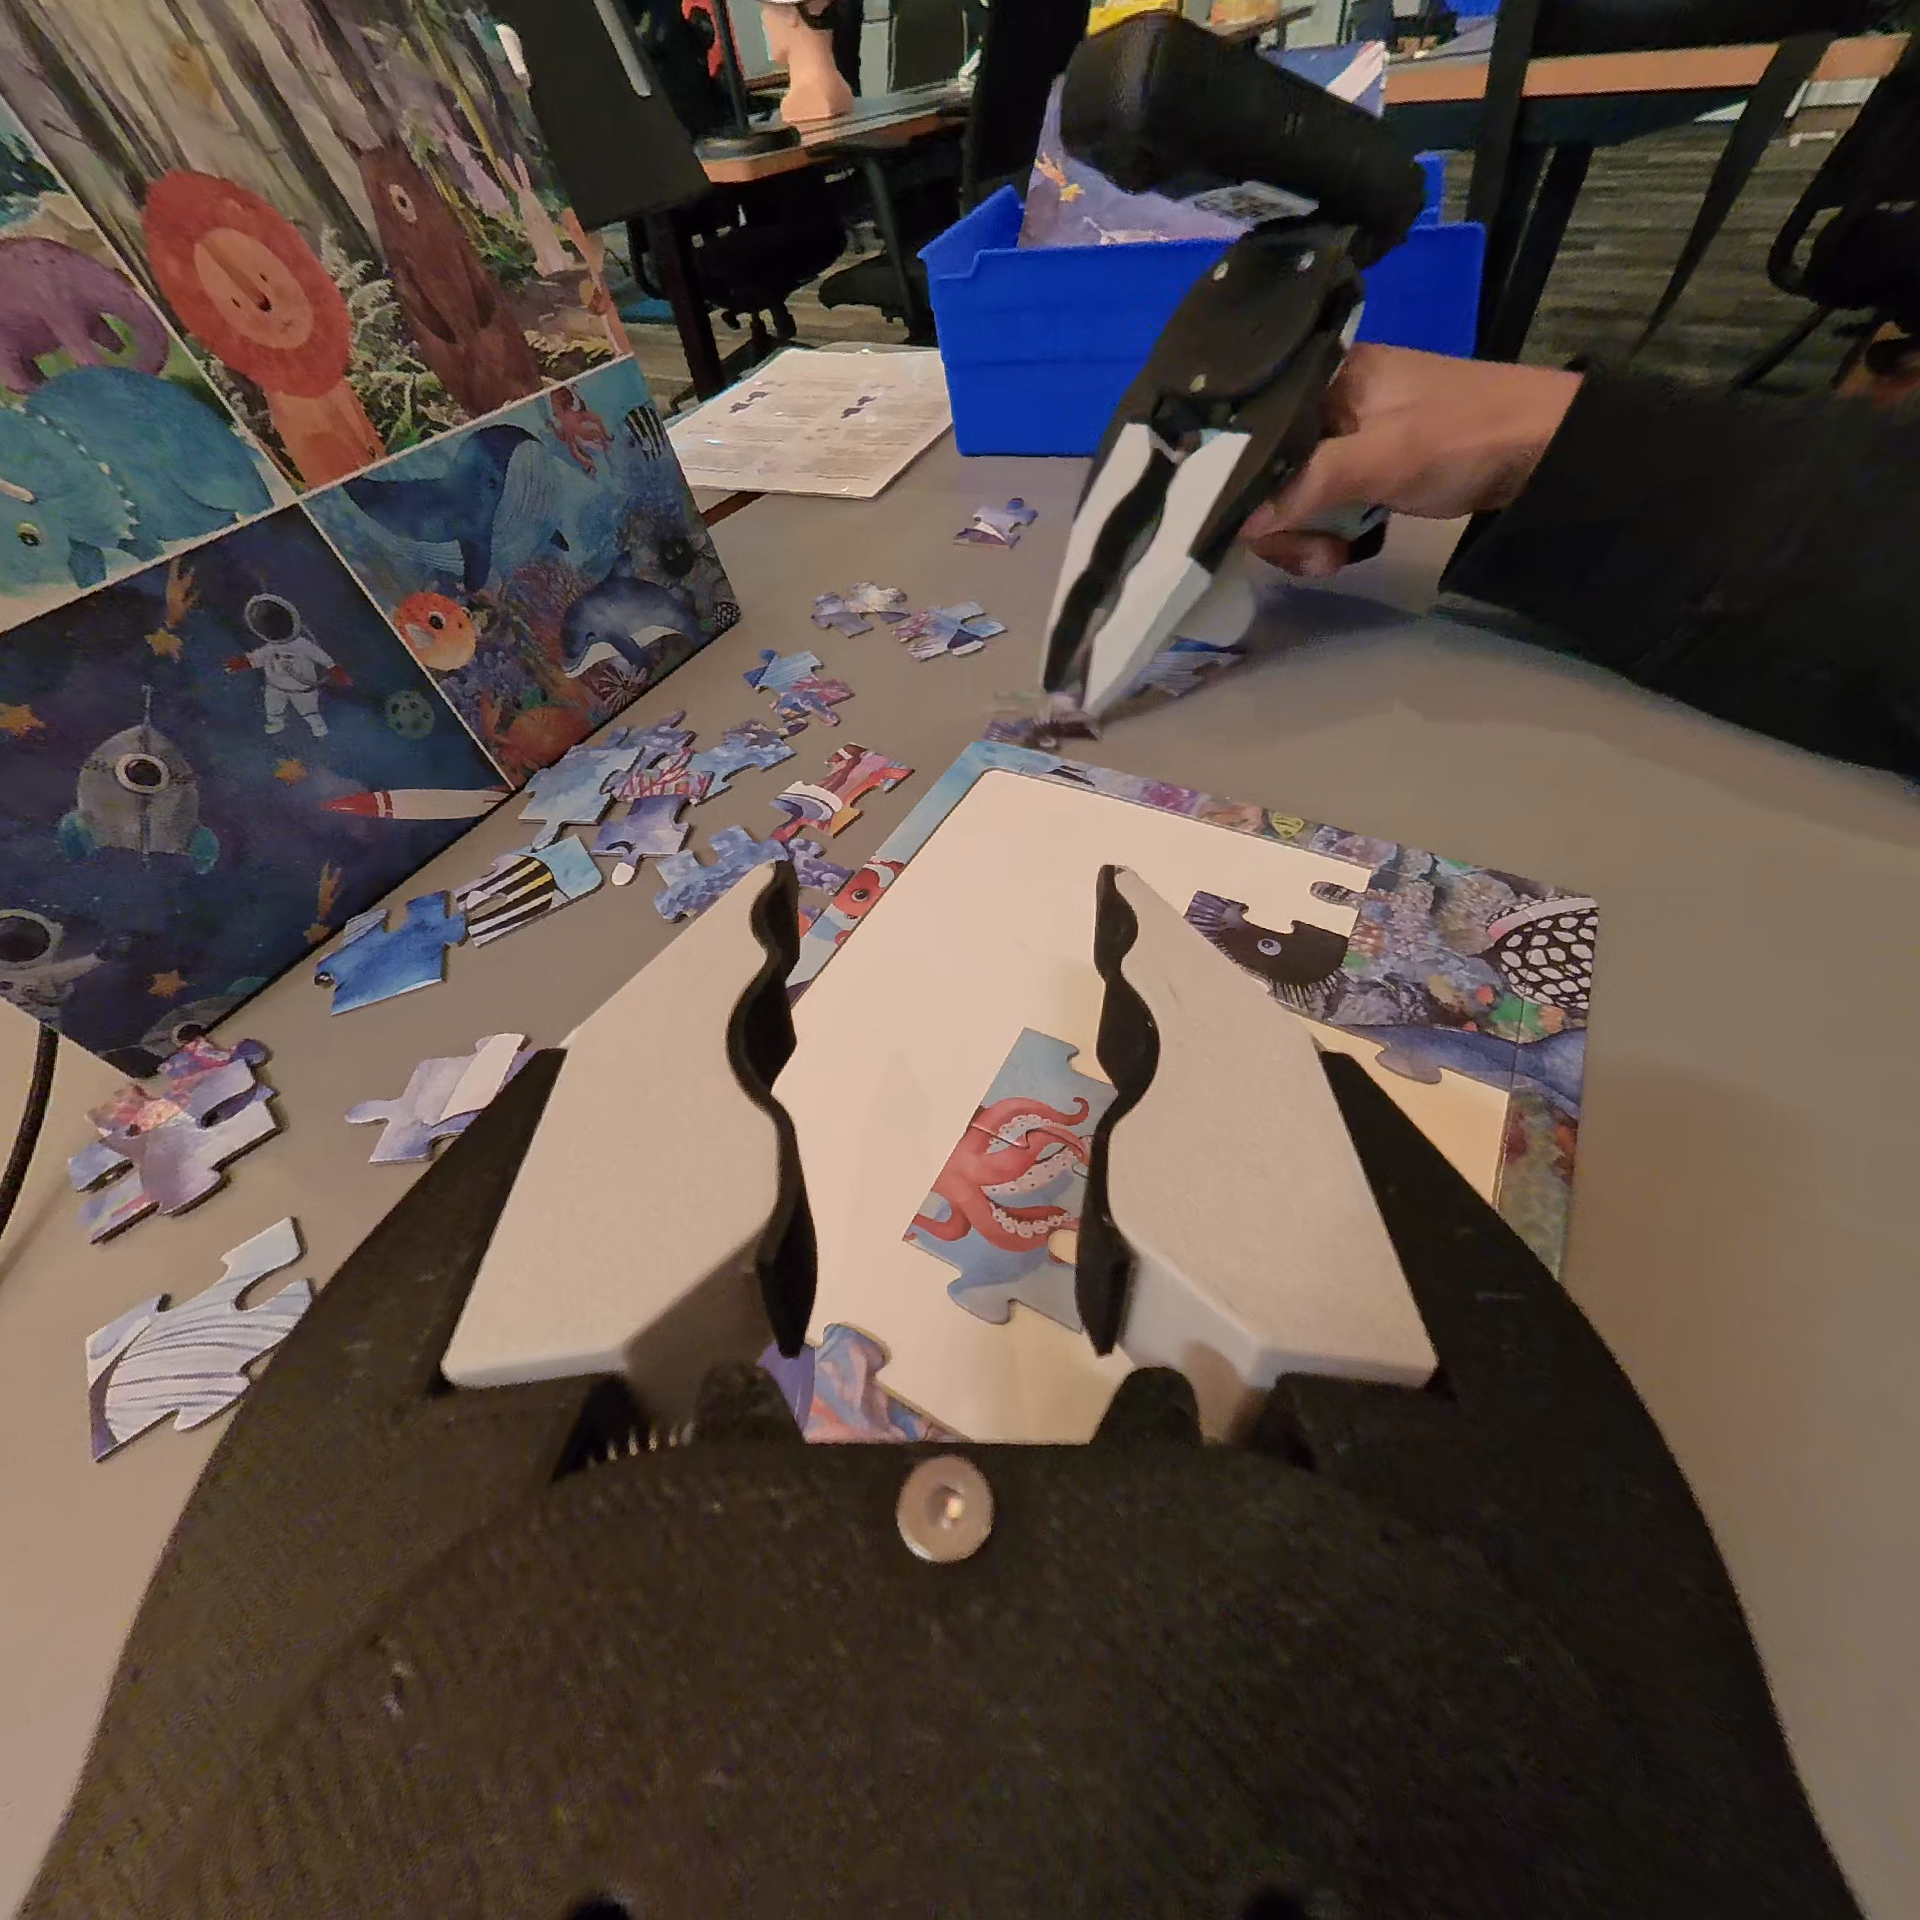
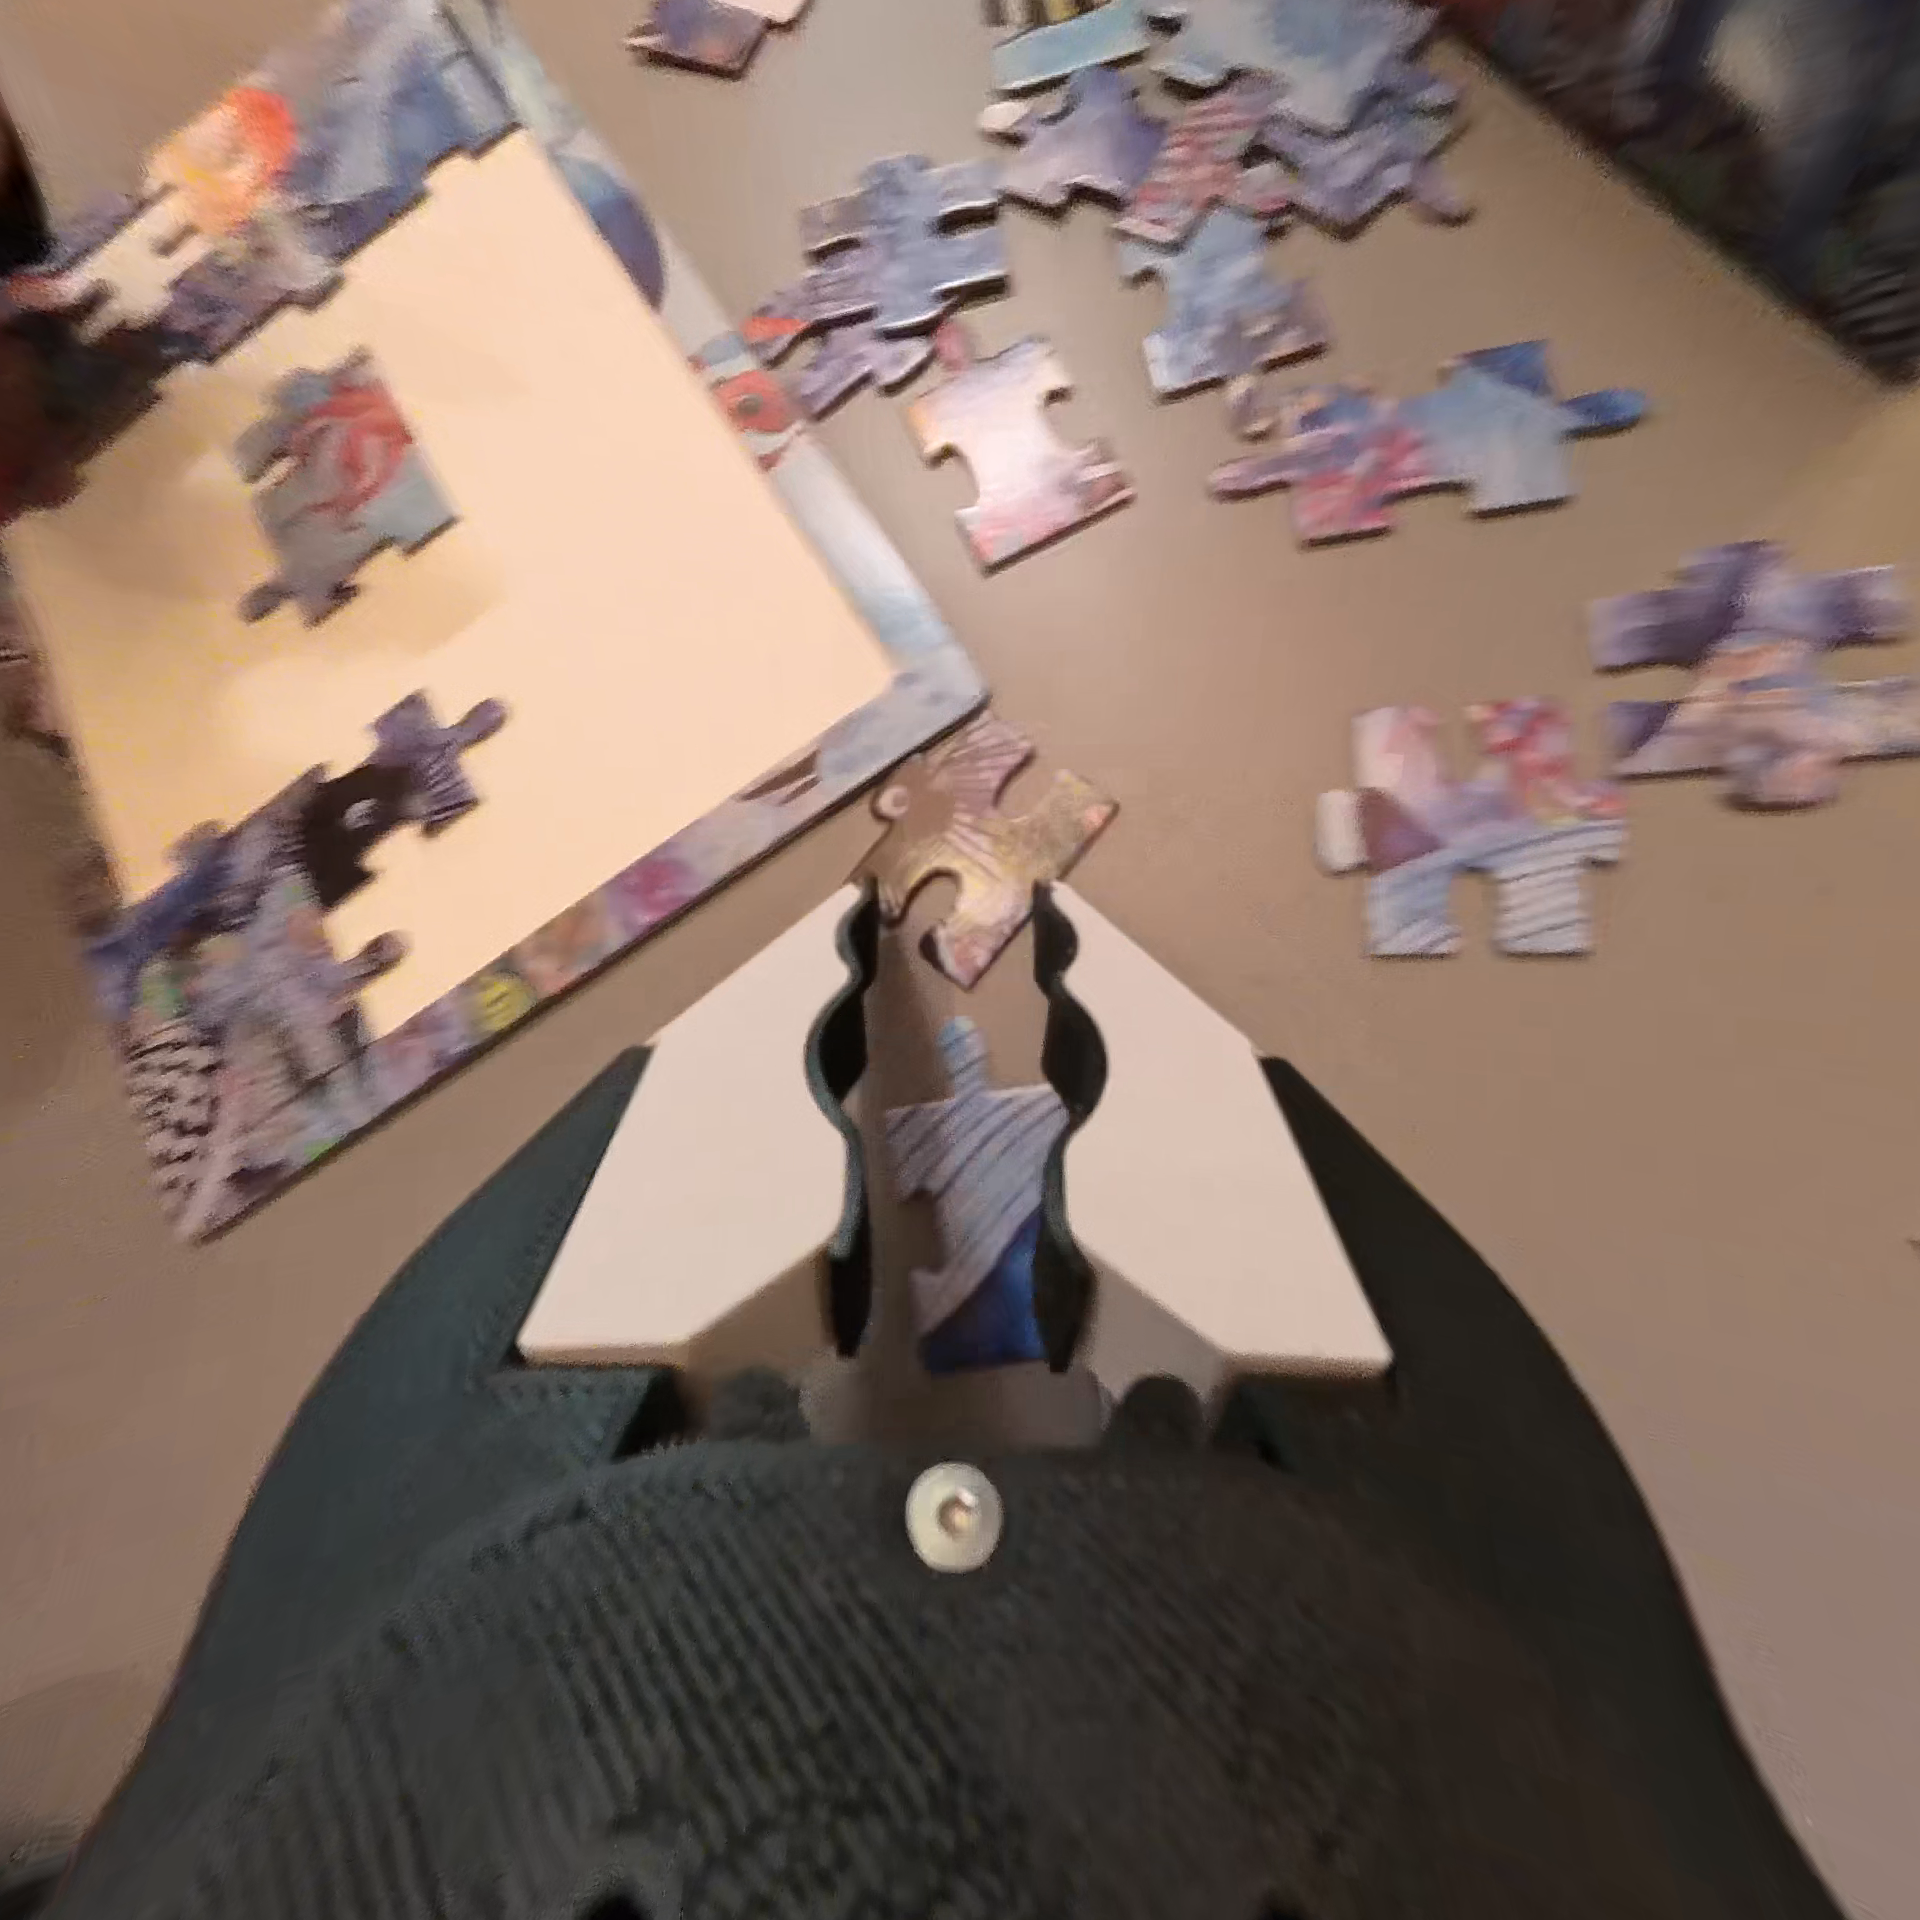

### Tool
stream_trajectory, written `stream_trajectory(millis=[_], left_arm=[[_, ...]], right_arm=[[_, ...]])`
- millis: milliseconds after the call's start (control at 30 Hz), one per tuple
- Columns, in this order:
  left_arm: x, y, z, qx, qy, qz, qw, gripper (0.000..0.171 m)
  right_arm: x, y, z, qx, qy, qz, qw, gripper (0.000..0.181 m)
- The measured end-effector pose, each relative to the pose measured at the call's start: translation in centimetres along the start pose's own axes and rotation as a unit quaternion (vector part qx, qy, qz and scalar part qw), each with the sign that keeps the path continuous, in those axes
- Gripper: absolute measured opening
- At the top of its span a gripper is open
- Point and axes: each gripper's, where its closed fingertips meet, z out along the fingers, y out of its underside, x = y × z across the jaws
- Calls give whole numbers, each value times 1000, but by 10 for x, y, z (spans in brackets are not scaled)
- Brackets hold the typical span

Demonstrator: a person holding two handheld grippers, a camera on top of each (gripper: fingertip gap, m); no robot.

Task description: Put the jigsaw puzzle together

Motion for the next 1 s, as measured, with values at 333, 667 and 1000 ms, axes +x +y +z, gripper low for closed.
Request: stream_trajectory(millis=[333, 667, 1000], left_arm=[[1, 0, 0, -1, 2, 1, 1000, 56], [1, 1, 1, -3, 1, 3, 1000, 56], [1, 2, 1, -7, 0, 6, 1000, 56]], right_arm=[[-17, -9, -5, 36, 6, -90, 995, 62], [-20, 6, 3, -11, -11, -108, 994, 54], [-32, 9, 4, -26, -1, -107, 994, 68]])
